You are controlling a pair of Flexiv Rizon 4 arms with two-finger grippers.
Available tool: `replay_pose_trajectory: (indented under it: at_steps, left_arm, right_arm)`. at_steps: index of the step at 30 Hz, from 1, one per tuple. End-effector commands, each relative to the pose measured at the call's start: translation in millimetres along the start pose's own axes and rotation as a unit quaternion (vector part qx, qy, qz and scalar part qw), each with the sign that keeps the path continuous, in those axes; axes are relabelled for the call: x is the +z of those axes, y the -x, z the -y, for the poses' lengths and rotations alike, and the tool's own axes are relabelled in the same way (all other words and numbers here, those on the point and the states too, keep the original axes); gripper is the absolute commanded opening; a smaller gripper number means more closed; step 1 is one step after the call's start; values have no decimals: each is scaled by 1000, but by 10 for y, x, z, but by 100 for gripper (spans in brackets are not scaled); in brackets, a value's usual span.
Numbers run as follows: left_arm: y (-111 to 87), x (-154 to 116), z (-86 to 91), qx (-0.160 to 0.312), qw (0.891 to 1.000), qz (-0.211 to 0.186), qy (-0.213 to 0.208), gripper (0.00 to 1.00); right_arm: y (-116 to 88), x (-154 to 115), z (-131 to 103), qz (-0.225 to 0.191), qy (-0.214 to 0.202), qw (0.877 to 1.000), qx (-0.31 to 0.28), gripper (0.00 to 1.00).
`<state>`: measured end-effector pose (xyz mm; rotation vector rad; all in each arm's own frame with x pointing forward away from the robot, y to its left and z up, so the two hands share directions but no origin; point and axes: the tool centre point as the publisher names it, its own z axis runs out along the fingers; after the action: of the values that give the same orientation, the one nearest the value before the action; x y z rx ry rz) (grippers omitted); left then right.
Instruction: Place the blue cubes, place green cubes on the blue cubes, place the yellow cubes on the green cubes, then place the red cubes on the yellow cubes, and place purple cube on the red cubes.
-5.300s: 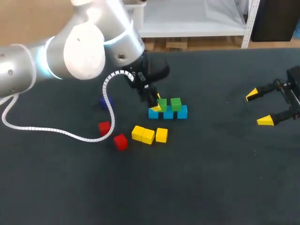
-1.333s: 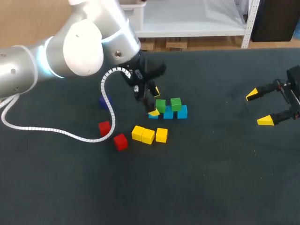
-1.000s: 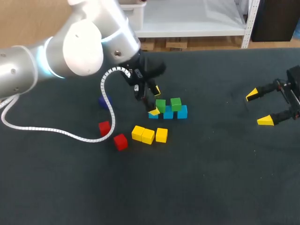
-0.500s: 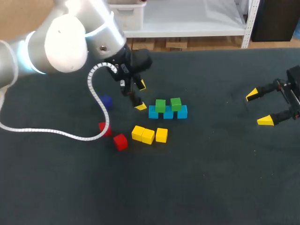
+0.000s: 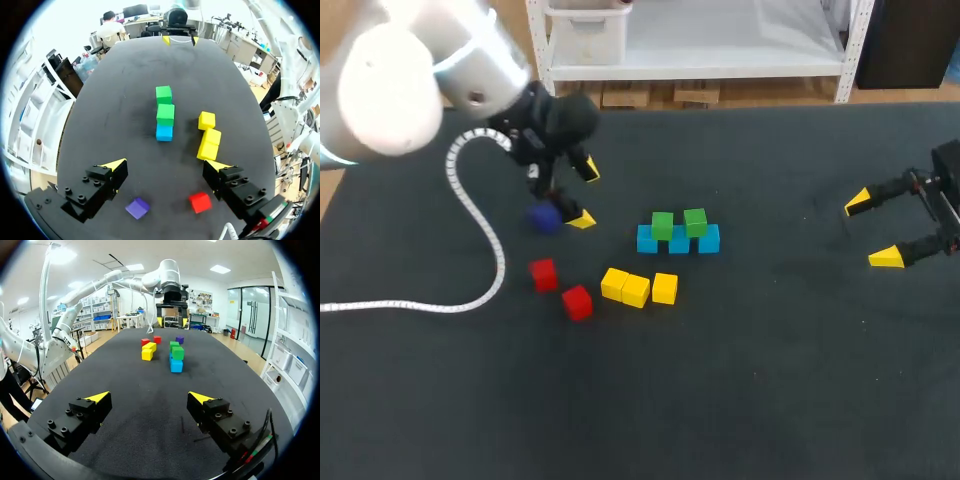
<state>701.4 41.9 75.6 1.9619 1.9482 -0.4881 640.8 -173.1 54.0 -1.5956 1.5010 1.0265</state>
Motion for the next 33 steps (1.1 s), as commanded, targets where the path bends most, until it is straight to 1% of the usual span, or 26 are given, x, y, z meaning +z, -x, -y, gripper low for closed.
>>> replay_pose_trajectory:
  at_steps: [1,6,24,25,28,29,31,32,33]
  left_arm:
    - [-64,-72,50,4,1000,14,6,100]
    - [-21,-151,-21,15,1000,9,0,100]
    - [-21,-151,-21,15,1000,9,0,100]
    - [-21,-151,-21,15,1000,9,0,100]
    - [-21,-151,-21,15,1000,9,0,100]
    - [-21,-151,-21,15,1000,9,0,100]
    - [-21,-151,-21,15,1000,9,0,100]
    - [-21,-151,-21,15,1000,9,0,100]
    - [-21,-151,-21,15,1000,9,0,100]
  right_arm:
    - [-2,3,3,0,0,1000,0,100]
    - [-2,3,3,0,0,1000,0,100]
    - [-2,3,3,0,0,1000,0,100]
    - [88,85,-46,-24,3,1000,-12,100]
    - [298,349,-218,-38,-8,999,-36,100]
    - [359,454,-275,-50,-18,998,-27,100]
    - [491,645,-377,-58,-33,997,-36,100]
    - [543,725,-416,-66,-47,996,-32,100]
    - [587,808,-458,-65,-54,996,-29,100]
